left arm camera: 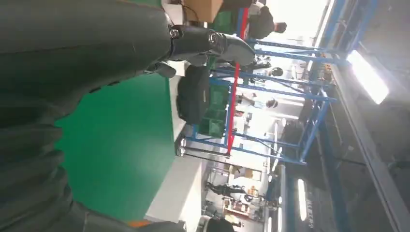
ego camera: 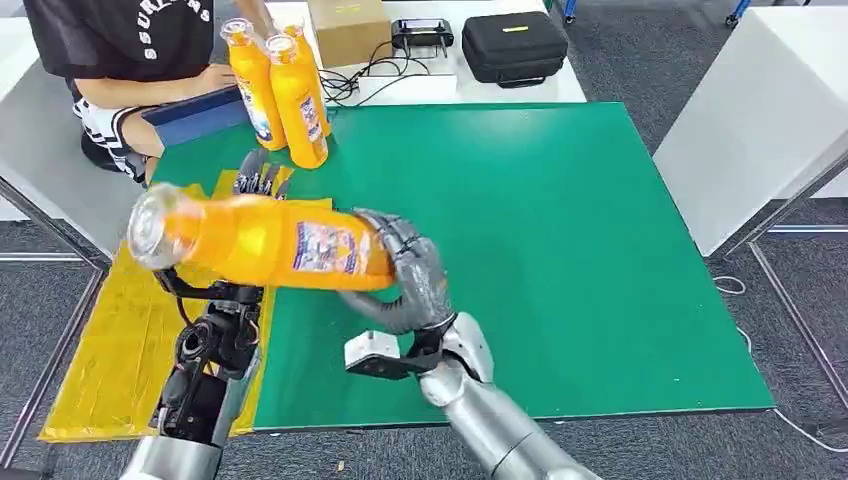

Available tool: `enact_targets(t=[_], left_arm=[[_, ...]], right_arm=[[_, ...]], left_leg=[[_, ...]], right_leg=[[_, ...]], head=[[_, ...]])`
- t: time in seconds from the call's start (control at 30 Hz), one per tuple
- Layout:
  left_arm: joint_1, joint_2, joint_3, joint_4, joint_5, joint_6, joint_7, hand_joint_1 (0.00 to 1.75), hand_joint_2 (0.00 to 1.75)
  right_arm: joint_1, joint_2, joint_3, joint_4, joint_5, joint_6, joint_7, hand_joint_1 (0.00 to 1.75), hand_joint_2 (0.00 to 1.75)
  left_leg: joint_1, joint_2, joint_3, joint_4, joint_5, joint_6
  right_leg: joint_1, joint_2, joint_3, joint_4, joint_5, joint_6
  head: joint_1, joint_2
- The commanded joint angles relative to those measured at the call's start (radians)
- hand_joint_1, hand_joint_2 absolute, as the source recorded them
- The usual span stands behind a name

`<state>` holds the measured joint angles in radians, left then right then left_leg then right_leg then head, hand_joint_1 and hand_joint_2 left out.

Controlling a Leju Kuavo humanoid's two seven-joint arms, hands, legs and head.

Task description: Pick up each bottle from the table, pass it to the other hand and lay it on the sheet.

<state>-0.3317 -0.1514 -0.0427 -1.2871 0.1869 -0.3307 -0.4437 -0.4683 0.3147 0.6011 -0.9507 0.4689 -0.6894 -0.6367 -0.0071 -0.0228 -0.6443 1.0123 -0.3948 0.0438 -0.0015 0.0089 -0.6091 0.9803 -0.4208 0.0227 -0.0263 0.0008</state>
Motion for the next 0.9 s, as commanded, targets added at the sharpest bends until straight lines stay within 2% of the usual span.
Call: enact_targets(t=[0.03,0.1,0.13,0.2,0.23,0.37,0.4,0.5,0.53,0.57,0.8,0.9], left_arm=[[0.022,0.006,0.014,-0.007,-0.013,-0.003,-0.001,0.00,1.75],[0.022,0.006,0.013,-0.006,-0.015,-0.003,-0.001,0.00,1.75],[0.022,0.006,0.013,-0.006,-0.015,-0.003,-0.001,0.00,1.75],[0.022,0.007,0.010,-0.005,-0.018,-0.003,-0.002,0.00,1.75],[0.022,0.007,0.010,-0.005,-0.018,-0.003,-0.002,0.00,1.75],[0.022,0.007,0.010,-0.005,-0.018,-0.003,-0.002,0.00,1.75],[0.026,0.005,0.002,-0.012,-0.027,-0.004,-0.001,0.00,1.75],[0.028,0.001,-0.018,-0.018,-0.043,-0.005,0.001,0.00,1.75],[0.027,0.001,-0.035,-0.020,-0.056,-0.007,0.001,0.00,1.75],[0.026,-0.001,-0.048,-0.020,-0.062,-0.008,0.001,0.00,1.75],[0.017,-0.018,-0.124,-0.066,-0.078,-0.007,0.004,0.00,1.75],[0.025,-0.021,-0.177,-0.148,-0.081,-0.010,0.013,0.00,1.75]], right_arm=[[-0.026,-0.062,-0.170,-0.087,0.006,-0.009,0.007,1.75,1.75],[-0.011,-0.042,-0.208,-0.092,0.038,-0.009,-0.009,1.75,1.75],[-0.011,-0.042,-0.208,-0.092,0.038,-0.009,-0.009,1.75,1.75],[-0.003,-0.028,-0.242,-0.096,0.061,-0.009,-0.023,1.75,1.75],[-0.003,-0.028,-0.242,-0.096,0.061,-0.009,-0.023,1.75,1.75],[-0.003,-0.028,-0.242,-0.096,0.061,-0.009,-0.023,1.75,1.75],[0.008,-0.003,-0.302,-0.102,0.099,-0.009,-0.052,1.75,1.75],[0.024,0.010,-0.354,-0.140,0.131,-0.009,-0.061,1.75,1.75],[0.028,0.012,-0.367,-0.151,0.133,-0.009,-0.061,1.75,1.75],[0.031,0.012,-0.374,-0.155,0.136,-0.009,-0.061,1.75,1.75],[0.016,-0.001,-0.382,-0.089,0.247,-0.009,0.021,1.75,1.75],[-0.035,-0.019,-0.315,0.040,0.293,-0.009,0.099,1.75,1.75]], left_leg=[[0.000,0.000,0.006,0.000,-0.002,-0.002],[0.000,0.001,0.011,0.000,-0.005,-0.004],[0.000,0.001,0.005,0.000,-0.002,-0.003],[0.000,0.002,0.009,0.000,-0.004,-0.004],[0.000,0.001,0.005,-0.001,-0.002,-0.003],[0.000,0.002,0.007,0.000,-0.003,-0.003],[0.000,0.002,0.005,-0.001,-0.002,-0.002],[0.001,0.002,0.011,0.000,-0.005,-0.004],[0.001,0.000,0.003,0.000,-0.001,-0.002],[0.001,0.001,0.005,0.000,-0.002,-0.002],[0.000,-0.001,0.003,0.000,-0.001,-0.002],[0.001,0.001,0.006,0.001,-0.003,-0.003]], right_leg=[[0.000,-0.002,0.007,-0.001,-0.003,0.000],[0.001,-0.003,0.012,-0.001,-0.005,0.000],[0.000,-0.002,0.006,-0.001,-0.002,0.000],[0.001,-0.001,0.009,-0.001,-0.004,0.000],[0.000,-0.002,0.005,-0.001,-0.002,0.000],[0.001,-0.001,0.007,-0.001,-0.003,0.000],[0.000,-0.001,0.005,-0.001,-0.002,0.000],[0.001,-0.002,0.012,0.000,-0.005,0.000],[0.000,-0.002,0.003,0.000,-0.001,0.000],[0.000,-0.002,0.005,0.000,-0.002,0.000],[0.000,-0.003,0.004,-0.001,-0.002,0.000],[0.001,-0.002,0.007,0.000,-0.003,0.000]], head=[[0.000,0.000],[0.001,0.000],[0.000,0.000],[0.000,0.000],[0.000,0.000],[0.000,0.000],[0.000,0.000],[0.000,0.000],[0.000,0.000],[0.000,0.000],[0.000,0.000],[0.000,0.000]])
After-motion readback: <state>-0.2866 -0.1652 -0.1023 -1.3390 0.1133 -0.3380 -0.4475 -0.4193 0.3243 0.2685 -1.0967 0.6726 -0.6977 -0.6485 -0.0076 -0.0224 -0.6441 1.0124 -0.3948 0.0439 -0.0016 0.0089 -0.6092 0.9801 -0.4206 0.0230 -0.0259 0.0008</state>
